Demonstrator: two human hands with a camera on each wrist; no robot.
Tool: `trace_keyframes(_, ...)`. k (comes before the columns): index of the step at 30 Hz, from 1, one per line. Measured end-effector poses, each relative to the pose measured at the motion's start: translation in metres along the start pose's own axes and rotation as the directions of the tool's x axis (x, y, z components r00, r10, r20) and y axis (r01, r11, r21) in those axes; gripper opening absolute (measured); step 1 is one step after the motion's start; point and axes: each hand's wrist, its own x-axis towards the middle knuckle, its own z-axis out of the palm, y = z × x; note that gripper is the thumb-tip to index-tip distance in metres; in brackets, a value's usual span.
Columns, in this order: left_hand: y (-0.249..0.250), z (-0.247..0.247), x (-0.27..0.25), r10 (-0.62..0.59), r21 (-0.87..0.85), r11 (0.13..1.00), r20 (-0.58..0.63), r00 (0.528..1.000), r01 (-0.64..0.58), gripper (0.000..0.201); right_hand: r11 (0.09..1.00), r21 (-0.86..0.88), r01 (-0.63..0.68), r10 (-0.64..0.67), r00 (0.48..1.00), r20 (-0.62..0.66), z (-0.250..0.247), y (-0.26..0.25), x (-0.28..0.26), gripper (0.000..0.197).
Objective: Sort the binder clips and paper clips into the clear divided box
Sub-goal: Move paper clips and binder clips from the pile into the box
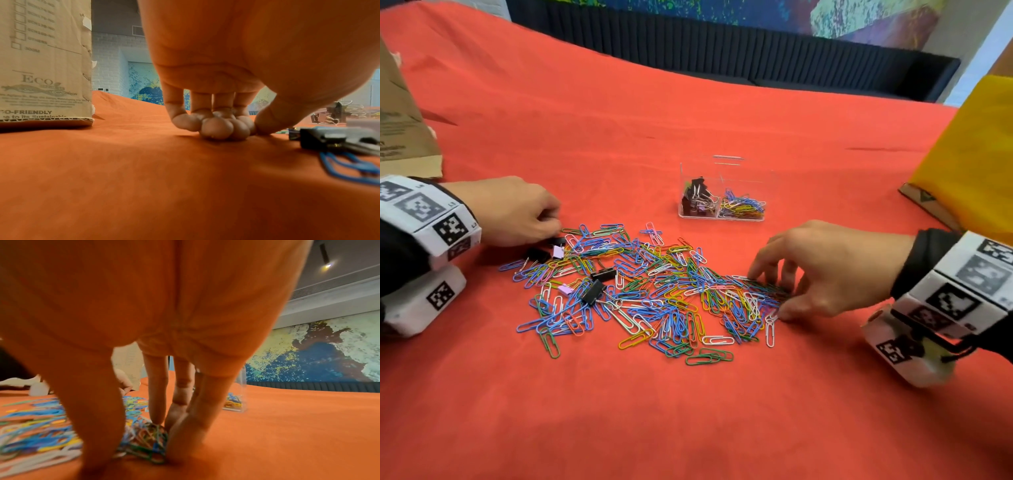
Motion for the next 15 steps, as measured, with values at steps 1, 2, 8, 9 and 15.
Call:
trace_keyframes(1,0.0,0.0,0.0,-0.002,-0.004,1.0,0.0,1.0,0.002,0.03,1.0,0.006,0.001,-0.001,1.0,-0.026,0.001,-0.002,0.0,0.043)
trace_keyframes(2,-0.001,0.0,0.0,-0.003,-0.007,1.0,-0.001,1.0,0.003,0.03,1.0,0.001,0.004,-0.004,0.998,-0.056,0.001,-0.004,0.001,0.036)
trace_keyframes(8,-0.002,-0.001,0.0,-0.002,-0.013,1.0,0.009,1.0,0.002,0.03,1.0,-0.021,0.003,-0.006,0.993,-0.12,-0.001,-0.01,0.005,0.018)
trace_keyframes(9,-0.001,-0.001,0.0,-0.002,-0.012,1.0,0.012,1.0,0.002,0.03,1.0,0.001,-0.007,0.007,0.993,-0.115,-0.004,-0.01,0.005,0.018)
trace_keyframes(15,-0.001,0.0,0.001,0.004,0.015,1.0,-0.001,1.0,-0.004,0.03,0.981,0.182,-0.067,0.097,0.982,-0.161,-0.023,0.003,0.012,0.023)
